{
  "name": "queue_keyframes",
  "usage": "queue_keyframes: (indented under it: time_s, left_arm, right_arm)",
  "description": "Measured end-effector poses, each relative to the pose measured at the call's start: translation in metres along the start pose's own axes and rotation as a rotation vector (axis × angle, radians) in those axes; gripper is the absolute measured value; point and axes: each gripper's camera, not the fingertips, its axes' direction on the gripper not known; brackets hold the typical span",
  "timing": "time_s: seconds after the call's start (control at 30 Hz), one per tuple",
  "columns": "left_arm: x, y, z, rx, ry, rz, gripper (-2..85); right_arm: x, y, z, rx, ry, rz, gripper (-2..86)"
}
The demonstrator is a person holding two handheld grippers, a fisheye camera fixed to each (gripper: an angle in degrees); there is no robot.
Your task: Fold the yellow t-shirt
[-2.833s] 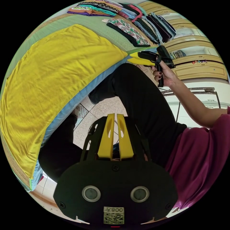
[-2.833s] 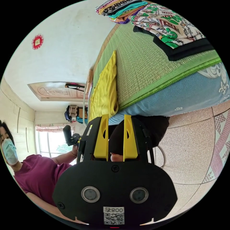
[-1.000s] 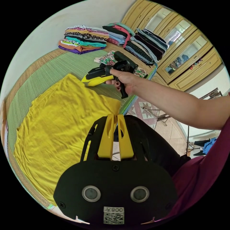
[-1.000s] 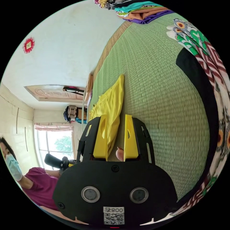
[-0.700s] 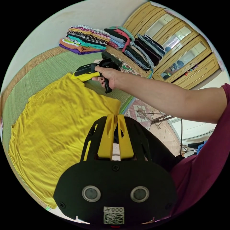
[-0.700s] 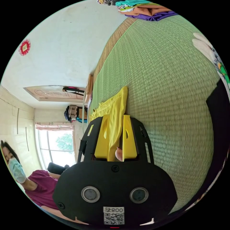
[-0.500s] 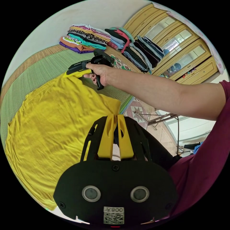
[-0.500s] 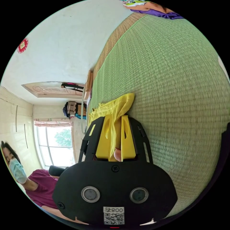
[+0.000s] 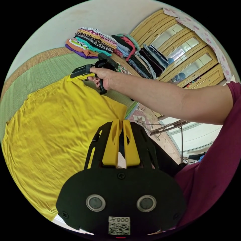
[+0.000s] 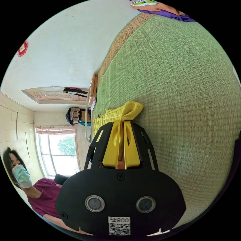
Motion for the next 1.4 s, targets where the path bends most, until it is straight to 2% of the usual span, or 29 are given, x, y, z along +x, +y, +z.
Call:
queue_keyframes:
  time_s: [0.47,0.8,1.13,1.4]
  left_arm:
    - [-0.025,0.074,-0.122,0.121,0.046,-0.032,2.4]
    - [-0.068,0.193,-0.268,0.276,0.022,-0.134,2.3]
    - [-0.159,0.392,-0.417,0.455,-0.062,-0.488,2.3]
    - [-0.227,0.523,-0.482,0.590,0.007,-0.710,2.1]
  right_arm:
    - [-0.066,0.003,0.027,0.075,0.007,-0.060,1.9]
    - [-0.150,0.013,0.087,0.109,-0.010,-0.137,1.8]
    - [-0.268,0.004,0.267,-0.018,0.011,-0.254,1.6]
    - [-0.321,-0.009,0.422,-0.150,0.130,-0.270,1.4]
